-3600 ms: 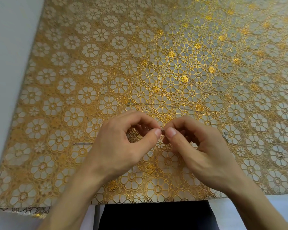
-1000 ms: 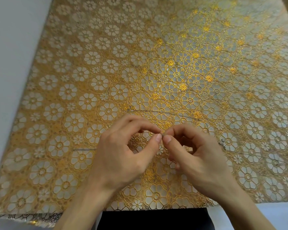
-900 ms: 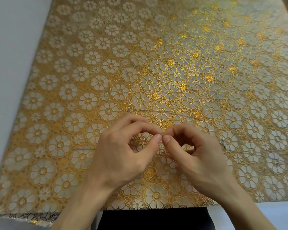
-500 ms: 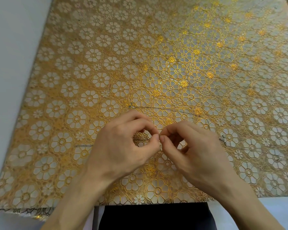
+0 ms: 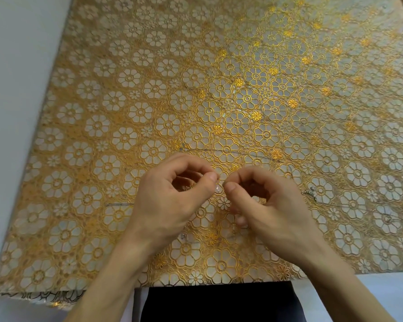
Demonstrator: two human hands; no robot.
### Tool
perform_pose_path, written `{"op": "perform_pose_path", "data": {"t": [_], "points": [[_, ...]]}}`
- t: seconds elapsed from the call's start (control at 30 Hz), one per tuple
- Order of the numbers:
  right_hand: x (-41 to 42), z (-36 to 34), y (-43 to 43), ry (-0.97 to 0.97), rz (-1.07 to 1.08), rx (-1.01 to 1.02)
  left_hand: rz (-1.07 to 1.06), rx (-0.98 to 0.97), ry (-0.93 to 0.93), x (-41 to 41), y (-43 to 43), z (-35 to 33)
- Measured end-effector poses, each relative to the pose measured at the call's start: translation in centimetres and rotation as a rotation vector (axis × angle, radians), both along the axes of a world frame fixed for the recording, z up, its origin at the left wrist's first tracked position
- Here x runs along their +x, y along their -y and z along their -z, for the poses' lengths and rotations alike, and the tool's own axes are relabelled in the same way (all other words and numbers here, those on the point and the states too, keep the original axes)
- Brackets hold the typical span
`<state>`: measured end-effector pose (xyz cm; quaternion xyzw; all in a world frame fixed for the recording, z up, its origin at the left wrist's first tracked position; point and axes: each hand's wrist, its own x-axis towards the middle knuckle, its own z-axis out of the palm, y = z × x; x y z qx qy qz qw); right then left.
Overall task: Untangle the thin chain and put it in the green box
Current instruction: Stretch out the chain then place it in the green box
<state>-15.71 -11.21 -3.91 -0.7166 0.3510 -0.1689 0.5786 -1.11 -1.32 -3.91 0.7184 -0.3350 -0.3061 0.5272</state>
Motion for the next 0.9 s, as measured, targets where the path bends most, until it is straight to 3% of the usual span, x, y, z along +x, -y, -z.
{"op": "perform_pose_path", "data": {"t": [0.13, 0.17, 0.27, 0.33, 0.47, 0.73, 0.8, 0.9], "points": [[0.3, 0.3, -0.4, 0.031, 0.029, 0.038, 0.025, 0.028, -0.019, -0.2, 0.4, 0.2], [0.2, 0.5, -0.3, 0.018, 0.041, -0.041, 0.016, 0.040, 0.019, 0.1, 0.2, 0.2], [-0.3, 1.4, 0.7, -0.131, 0.025, -0.450, -0.030, 0.130, 0.322, 2.0, -0.8, 0.2], [-0.6, 1.9, 1.3, -0.216, -0.044, -0.578, 0.022, 0.205, 0.496, 3.0, -1.7, 0.2], [-0.1, 2.1, 1.5, -0.280, -0.189, -0.696, 0.151, 0.258, 0.725, 2.4, -3.2, 1.4], [0.8, 3.1, -0.2, -0.225, -0.158, -0.874, 0.005, 0.108, 1.032, 0.5, -4.1, 3.6], [0.8, 2.9, -0.7, -0.239, -0.138, -0.828, 0.017, 0.132, 1.077, 0.4, -4.1, 3.7], [0.2, 2.0, -0.9, -0.215, -0.077, -0.575, 0.043, 0.151, 1.077, 0.4, -4.2, 3.8]]}}
